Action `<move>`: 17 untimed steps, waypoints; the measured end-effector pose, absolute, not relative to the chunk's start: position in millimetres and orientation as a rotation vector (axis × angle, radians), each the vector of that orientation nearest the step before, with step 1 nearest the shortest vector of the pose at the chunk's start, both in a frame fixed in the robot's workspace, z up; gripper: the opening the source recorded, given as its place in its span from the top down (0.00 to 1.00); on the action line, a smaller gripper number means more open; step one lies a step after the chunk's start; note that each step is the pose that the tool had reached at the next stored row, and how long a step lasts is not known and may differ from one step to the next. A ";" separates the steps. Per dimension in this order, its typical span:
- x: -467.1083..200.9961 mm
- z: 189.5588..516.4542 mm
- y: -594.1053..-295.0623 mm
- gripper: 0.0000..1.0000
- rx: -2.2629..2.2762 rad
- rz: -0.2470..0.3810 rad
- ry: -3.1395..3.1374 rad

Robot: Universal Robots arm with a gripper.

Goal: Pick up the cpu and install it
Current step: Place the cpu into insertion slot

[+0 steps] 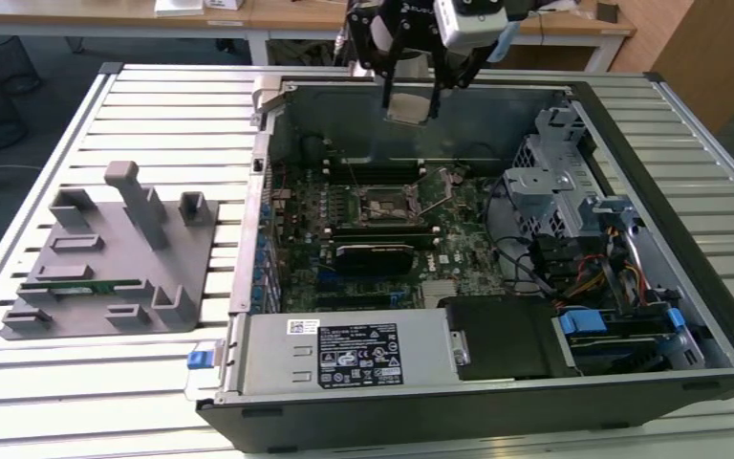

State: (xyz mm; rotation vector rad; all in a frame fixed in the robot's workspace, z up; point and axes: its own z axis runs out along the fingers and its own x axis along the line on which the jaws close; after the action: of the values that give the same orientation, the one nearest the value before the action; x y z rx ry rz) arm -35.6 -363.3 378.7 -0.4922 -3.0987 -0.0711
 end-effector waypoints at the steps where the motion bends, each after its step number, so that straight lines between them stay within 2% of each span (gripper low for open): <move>1: -35.6 378.7 -363.3 0.47 -0.512 -0.071 -3.096; 17: -35.6 378.1 -363.3 0.47 -0.811 -0.072 -3.036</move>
State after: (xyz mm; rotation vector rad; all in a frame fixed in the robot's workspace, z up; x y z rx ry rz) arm -35.6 -363.3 378.1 -0.8115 -3.0356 -0.0716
